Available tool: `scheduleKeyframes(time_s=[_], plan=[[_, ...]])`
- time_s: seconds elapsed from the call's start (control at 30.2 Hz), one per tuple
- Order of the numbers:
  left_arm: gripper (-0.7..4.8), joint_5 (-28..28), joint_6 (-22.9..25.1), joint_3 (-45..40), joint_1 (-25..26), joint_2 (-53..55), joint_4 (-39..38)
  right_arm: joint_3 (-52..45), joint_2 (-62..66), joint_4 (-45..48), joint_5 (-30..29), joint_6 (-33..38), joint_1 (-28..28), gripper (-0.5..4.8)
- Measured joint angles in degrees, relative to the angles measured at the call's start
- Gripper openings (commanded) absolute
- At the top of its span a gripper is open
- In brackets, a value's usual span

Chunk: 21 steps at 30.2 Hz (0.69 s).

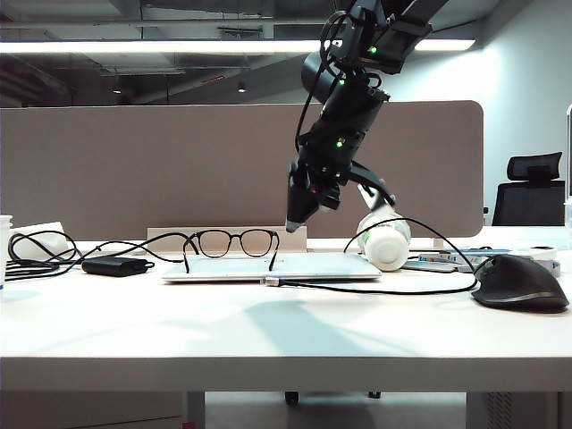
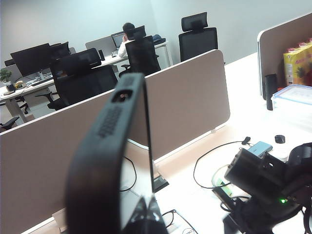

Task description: Pick up the black phone, pick up the charger plug, insert the charger plug into the phone's charging port, and finally place the connected phone back on the desk.

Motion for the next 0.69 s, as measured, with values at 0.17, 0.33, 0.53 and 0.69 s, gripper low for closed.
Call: scheduleKeyframes(time_s=[0.17,0.33,0.53,0.69], plan=[[-0.06,0.0,0.0,0.0,0.0,0.0,0.0,-0.1,0.8,-3.7,1.4,5.4,1.0,-0.02],[-0.06,0.0,0.0,0.0,0.0,0.0,0.0,-0.1,1.6,-1.9,2.3,5.4,2.0,0.00],[-0.06,0.0,0.0,0.0,0.0,0.0,0.0,-0.1,1.9,-0.1,2.9,5.4,2.8,0.68],[-0.06,0.0,0.0,0.0,0.0,0.0,0.0,0.0,2.5,0.2,4.9,5.4,3.7,1.85]])
